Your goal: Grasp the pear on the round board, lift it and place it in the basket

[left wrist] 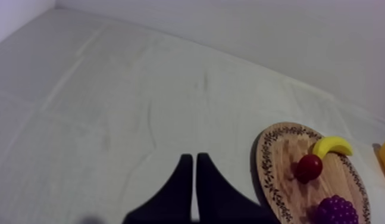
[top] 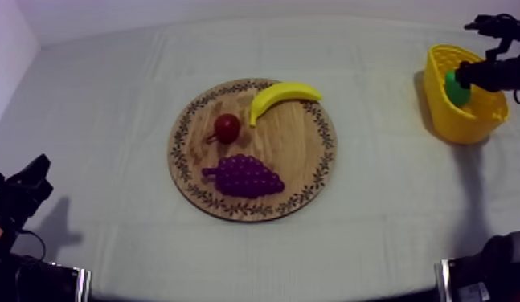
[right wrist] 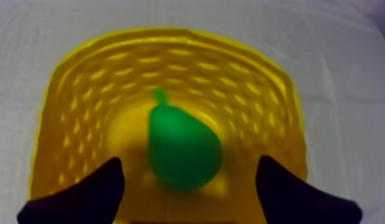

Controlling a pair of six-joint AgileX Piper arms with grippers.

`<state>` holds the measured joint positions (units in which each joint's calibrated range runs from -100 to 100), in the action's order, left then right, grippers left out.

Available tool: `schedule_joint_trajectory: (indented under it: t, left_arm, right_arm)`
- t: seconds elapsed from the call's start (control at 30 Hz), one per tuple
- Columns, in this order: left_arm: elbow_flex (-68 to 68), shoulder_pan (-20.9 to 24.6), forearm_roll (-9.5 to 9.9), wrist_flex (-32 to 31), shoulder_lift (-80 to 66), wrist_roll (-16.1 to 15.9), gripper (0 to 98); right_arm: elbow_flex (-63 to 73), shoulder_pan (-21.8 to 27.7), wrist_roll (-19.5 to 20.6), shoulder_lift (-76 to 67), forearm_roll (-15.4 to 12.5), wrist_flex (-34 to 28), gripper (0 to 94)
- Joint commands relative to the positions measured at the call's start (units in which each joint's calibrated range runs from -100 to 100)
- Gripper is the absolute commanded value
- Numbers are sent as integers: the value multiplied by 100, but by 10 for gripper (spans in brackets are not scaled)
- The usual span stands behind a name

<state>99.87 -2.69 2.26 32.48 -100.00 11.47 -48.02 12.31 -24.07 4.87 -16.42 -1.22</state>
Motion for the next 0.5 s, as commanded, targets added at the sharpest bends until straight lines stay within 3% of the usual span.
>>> schedule_joint_trajectory:
  t: [0.0, 0.27, 0.47]
  left_arm:
    - [2, -2, 1, 1, 0, -1, 1]
    - [2, -2, 1, 1, 0, -1, 1]
    - [2, -2, 1, 1, 0, -1, 1]
  right_arm:
    - [11, -10, -15, -103, -40, 11, 541]
    - [104, 20, -449, -1020, -615, -401, 244]
    - [-180, 56, -896, -2089, -991, -1125, 170]
